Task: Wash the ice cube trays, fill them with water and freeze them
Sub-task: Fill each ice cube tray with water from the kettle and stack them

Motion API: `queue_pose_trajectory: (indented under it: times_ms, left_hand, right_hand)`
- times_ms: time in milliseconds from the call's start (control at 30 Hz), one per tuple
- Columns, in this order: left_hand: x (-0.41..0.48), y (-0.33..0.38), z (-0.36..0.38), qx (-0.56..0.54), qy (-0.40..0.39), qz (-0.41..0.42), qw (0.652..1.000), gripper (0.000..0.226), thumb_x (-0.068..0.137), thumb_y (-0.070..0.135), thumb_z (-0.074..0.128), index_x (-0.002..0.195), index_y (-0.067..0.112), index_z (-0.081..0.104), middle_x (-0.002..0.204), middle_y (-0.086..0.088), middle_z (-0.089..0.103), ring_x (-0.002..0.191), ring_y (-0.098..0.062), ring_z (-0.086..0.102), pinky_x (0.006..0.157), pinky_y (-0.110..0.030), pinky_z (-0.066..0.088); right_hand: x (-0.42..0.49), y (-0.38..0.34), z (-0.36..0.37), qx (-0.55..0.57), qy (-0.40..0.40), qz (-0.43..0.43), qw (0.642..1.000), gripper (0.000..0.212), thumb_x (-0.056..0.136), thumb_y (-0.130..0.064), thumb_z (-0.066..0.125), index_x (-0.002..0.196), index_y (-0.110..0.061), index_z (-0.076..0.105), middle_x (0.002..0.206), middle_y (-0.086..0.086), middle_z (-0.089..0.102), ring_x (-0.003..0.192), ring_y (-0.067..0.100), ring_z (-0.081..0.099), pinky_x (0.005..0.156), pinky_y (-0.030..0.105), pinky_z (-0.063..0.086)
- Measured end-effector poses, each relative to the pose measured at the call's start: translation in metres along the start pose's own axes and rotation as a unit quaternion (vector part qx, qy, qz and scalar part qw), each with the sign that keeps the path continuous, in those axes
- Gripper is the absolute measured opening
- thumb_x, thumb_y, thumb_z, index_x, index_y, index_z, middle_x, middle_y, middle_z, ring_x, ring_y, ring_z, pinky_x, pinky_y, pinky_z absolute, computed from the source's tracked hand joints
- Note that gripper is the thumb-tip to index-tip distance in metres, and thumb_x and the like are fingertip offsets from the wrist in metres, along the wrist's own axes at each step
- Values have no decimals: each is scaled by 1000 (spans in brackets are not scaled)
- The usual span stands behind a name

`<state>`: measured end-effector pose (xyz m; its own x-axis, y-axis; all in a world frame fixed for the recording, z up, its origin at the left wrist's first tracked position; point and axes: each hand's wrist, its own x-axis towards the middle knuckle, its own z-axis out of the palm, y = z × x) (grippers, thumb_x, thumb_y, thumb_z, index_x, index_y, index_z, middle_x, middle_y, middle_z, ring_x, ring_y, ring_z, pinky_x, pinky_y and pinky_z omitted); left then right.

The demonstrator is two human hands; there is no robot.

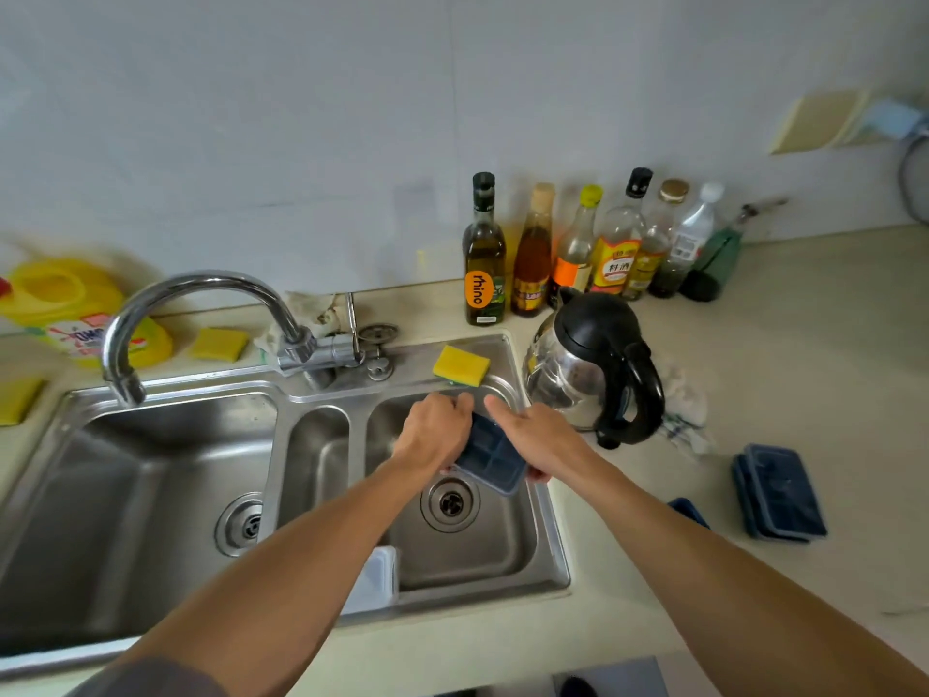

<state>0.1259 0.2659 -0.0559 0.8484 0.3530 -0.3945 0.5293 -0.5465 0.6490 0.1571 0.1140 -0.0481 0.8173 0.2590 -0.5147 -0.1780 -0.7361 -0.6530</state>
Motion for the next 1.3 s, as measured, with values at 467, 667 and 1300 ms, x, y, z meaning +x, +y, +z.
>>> queue_pose_trajectory:
  times_ms: [467, 667, 1300]
  left_hand:
    - [-13, 5, -16, 16, 7, 54, 998, 43, 106, 34, 37, 86, 6, 64, 93, -21, 70, 79, -36, 70, 61, -41, 60]
    - [-20, 7, -23, -105, 47, 32, 993, 54, 99, 63, 37, 91, 16, 62, 83, -7, 68, 71, -20, 71, 45, -27, 56]
    - [-42, 16, 7, -167, 101, 46, 980, 51, 97, 62, 44, 78, 19, 63, 75, 2, 69, 73, -17, 67, 60, -31, 44]
  right_hand:
    - [-15, -14, 2, -143, 53, -80, 985, 58, 106, -55, 33, 127, -5, 55, 87, 11, 64, 75, 26, 59, 67, 34, 42]
    - [-10, -9, 4, -60, 98, -104, 988, 43, 107, -47, 39, 130, -13, 53, 92, 12, 66, 68, 21, 53, 63, 32, 43]
    - [-20, -29, 13, 124, 164, -82, 975, 67, 101, -67, 31, 71, -19, 68, 77, -1, 68, 79, 13, 64, 82, 37, 47]
